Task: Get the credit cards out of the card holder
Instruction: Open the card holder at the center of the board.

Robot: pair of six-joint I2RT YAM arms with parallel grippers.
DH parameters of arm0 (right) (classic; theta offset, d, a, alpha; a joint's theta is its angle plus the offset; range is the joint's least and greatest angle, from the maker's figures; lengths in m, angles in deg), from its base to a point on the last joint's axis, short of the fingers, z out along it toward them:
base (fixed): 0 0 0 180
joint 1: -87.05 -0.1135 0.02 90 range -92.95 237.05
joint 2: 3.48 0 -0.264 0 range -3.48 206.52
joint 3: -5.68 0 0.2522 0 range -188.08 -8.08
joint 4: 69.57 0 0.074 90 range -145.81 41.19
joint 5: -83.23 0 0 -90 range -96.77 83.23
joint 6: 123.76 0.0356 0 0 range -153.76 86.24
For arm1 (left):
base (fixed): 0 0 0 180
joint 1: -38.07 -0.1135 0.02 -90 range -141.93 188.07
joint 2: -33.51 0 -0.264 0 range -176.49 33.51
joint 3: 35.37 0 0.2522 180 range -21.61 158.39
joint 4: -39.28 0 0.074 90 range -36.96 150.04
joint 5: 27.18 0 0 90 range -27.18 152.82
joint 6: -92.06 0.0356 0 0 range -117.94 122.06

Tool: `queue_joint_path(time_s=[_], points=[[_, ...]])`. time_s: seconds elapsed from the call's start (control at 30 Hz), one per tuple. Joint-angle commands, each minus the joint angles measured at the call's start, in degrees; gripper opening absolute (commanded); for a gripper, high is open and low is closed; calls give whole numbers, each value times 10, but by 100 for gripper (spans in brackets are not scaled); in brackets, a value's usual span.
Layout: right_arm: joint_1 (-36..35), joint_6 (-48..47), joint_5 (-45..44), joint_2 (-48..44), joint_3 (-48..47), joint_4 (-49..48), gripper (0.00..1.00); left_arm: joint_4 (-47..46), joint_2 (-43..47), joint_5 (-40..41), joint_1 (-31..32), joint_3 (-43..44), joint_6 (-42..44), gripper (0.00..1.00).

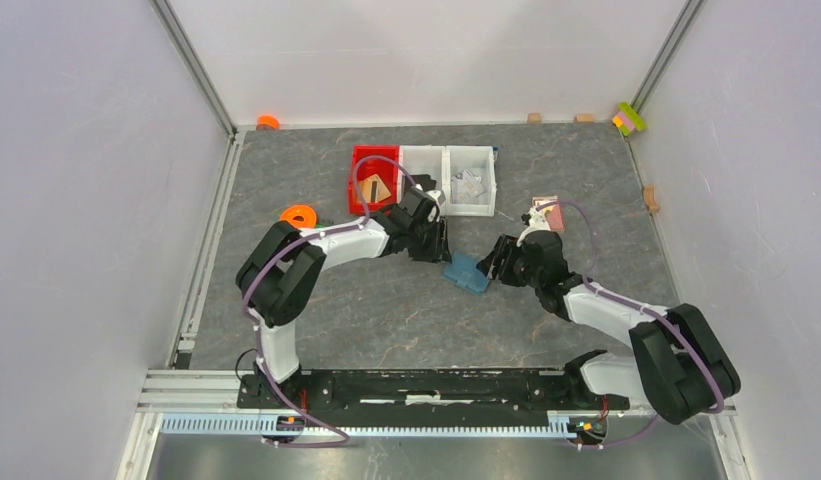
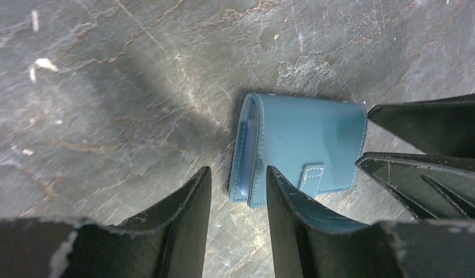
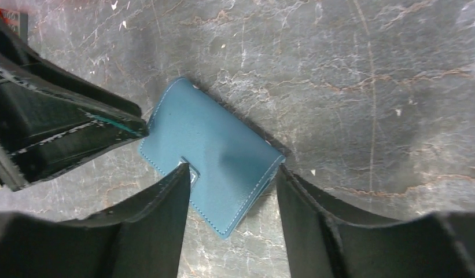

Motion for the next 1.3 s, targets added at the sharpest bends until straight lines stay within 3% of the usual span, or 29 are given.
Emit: queue_joint_path(time_s=[0.0,0.07,0.17,0.2,0.23,0.3,0.4,0.87,1.27], points=[[-4,38,36,26,0,-48,56,-2,-26,-33,11,33,4,46],[-5,41,98,47,11,-112,41,-1,-29,-32,15,35,4,46],[-5,41,175,89,-7,-133,35,1,-26,-30,17,35,7,46],[-4,31,188,99,-15,-133,28,2,-25,-29,17,32,8,46],[-4,24,192,104,-20,-128,26,2,-23,-29,17,29,10,46],[-4,11,182,102,-25,-119,7,7,-19,-35,17,23,15,46],[-4,-11,165,86,-37,-93,0,13,-2,-44,18,8,23,46],[-4,-31,148,-31,-22,-93,1,-20,185,214,72,-93,90,59],[-3,-52,117,-27,-36,-55,0,-23,205,215,85,-93,117,57]])
